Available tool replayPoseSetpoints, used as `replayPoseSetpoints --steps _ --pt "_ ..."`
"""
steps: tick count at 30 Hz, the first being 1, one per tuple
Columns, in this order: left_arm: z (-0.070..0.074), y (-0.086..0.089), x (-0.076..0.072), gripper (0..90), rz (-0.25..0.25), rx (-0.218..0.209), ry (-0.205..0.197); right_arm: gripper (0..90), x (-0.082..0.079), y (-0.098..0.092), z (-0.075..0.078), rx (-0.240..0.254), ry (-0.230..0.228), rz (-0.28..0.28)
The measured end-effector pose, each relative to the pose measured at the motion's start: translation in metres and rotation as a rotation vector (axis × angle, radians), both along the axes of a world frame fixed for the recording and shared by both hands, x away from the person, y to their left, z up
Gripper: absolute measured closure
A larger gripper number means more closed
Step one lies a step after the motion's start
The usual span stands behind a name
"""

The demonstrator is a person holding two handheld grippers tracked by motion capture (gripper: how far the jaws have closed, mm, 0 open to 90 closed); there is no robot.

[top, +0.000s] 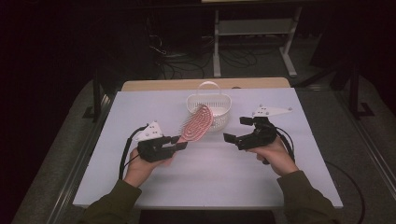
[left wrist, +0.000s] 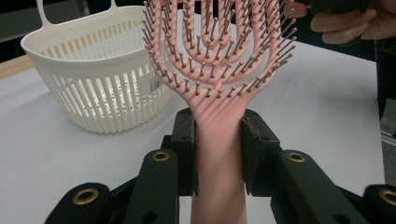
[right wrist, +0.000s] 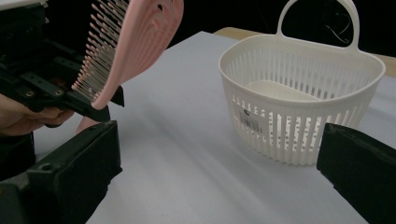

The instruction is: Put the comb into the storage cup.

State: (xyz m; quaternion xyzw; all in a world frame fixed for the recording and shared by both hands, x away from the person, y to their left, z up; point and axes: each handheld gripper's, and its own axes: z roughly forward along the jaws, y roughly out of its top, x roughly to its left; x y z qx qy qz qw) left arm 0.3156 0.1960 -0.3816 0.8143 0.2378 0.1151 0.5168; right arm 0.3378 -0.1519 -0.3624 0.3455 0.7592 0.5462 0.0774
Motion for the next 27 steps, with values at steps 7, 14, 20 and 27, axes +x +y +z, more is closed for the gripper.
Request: replayPoseSetpoints --steps 7,14,20,27 --pt "-0.002 -0.004 0.0 69.9 0.014 0.0 -0.01 0.0 0.004 0.008 0.004 0.008 -0.007 0.023" --pt "-0.003 -0.011 -0.003 69.9 0.021 0.004 -0.026 0.0 0.007 0.015 0.007 0.028 -0.01 0.05" --pt "-0.005 -0.014 -0.003 69.9 0.028 0.004 -0.033 0.0 0.009 0.021 0.012 0.043 -0.016 0.07" --pt "-0.007 -0.018 -0.004 69.9 0.044 0.007 -0.04 0.0 0.014 0.031 0.017 0.06 -0.022 0.095"
